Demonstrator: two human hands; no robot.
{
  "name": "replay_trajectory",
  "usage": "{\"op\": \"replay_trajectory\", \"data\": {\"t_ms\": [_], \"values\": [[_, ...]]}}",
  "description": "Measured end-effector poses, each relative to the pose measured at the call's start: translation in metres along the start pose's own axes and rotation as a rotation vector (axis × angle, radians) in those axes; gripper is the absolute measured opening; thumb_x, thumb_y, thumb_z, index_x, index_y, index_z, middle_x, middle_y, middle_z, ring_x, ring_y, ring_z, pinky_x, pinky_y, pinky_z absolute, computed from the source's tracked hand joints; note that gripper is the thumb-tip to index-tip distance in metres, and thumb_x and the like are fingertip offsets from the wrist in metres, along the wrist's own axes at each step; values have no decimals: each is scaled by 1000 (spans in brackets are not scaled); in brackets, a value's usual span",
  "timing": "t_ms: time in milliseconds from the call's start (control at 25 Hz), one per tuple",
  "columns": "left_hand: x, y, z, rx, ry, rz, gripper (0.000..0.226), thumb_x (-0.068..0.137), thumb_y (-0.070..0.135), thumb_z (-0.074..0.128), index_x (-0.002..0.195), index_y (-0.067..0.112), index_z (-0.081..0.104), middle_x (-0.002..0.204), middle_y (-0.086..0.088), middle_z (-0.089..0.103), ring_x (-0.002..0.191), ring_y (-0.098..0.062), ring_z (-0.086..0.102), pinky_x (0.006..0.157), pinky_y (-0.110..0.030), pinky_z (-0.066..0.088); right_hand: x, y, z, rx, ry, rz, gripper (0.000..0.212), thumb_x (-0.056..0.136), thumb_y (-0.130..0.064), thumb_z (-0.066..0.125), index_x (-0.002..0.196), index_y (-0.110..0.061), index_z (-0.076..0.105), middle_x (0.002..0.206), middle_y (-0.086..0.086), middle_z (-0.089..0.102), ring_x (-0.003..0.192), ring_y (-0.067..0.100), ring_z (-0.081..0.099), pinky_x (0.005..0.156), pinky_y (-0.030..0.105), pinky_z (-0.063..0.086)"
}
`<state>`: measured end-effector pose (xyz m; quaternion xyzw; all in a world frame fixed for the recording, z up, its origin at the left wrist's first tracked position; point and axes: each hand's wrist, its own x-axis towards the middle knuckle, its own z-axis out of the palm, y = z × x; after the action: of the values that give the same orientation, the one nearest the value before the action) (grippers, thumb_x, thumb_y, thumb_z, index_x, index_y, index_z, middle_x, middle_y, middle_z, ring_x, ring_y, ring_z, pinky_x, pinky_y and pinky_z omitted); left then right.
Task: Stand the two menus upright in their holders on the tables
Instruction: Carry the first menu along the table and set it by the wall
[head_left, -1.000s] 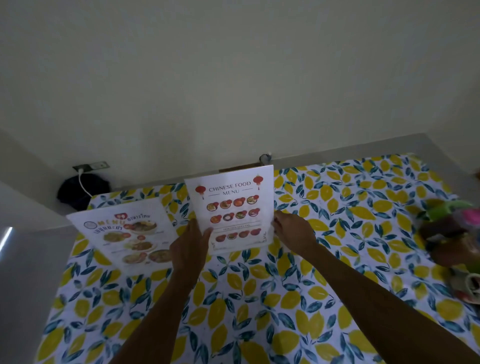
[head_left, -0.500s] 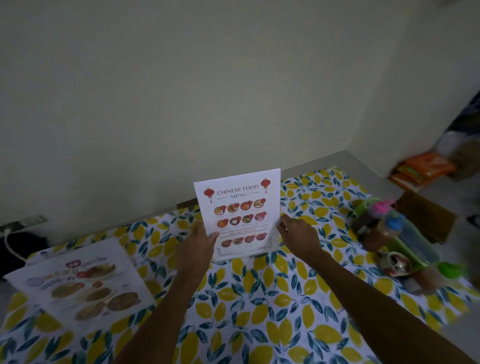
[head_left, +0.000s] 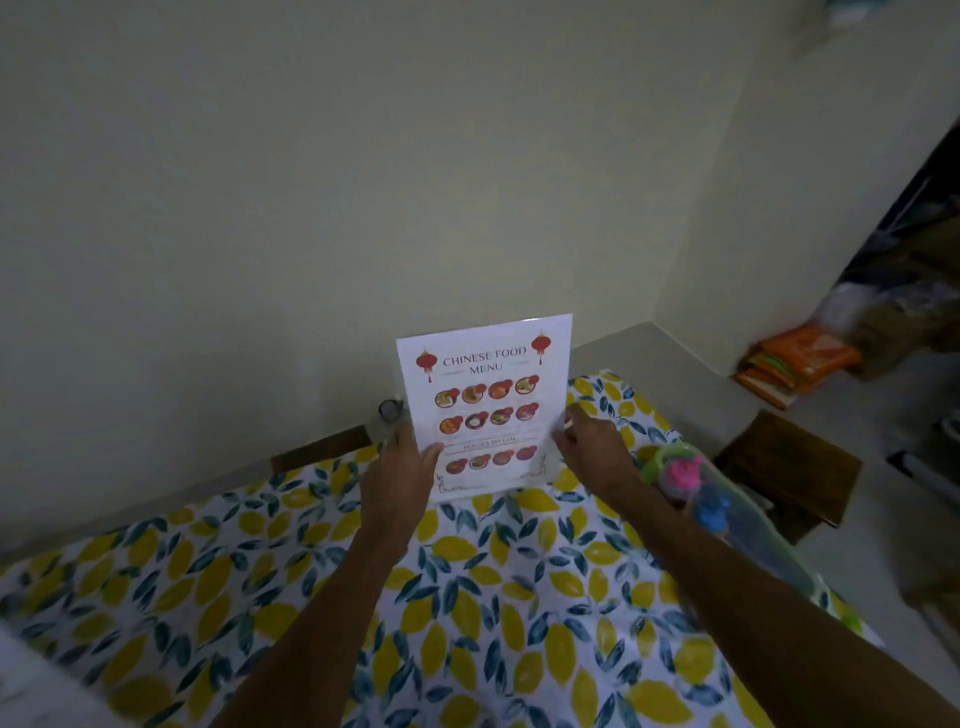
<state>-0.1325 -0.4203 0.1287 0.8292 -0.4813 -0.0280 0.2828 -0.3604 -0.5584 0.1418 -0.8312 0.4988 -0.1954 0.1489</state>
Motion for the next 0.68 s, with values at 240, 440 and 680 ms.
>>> {"op": "replay_trajectory", "data": {"t_ms": [240,440,680], "values": [[69,87,74,-184,-33,-133,39,93,45,51,121,19,47,115,-8,66,100,-28,67,80,-44,58,110,91,-27,13,-12,-55,34,89,-30,66,105,-3,54,87,22,71,84,40,66,67,40,51],[122,136,142,-240,-67,-169,39,93,46,49,121,19,48,117,-7,67,101,-28,67,83,-47,57,181,169,-26,33,-95,-14,32,88,-35,65,100,-8,53,84,16,72,82,38,67,71,42,56],[145,159,216,-161,-135,-216,37,95,43,47,118,14,44,114,-12,64,95,-32,66,78,-46,57,213,235,2,97,-173,62,27,90,-32,65,96,-8,53,87,15,71,77,31,65,67,34,49]]}}
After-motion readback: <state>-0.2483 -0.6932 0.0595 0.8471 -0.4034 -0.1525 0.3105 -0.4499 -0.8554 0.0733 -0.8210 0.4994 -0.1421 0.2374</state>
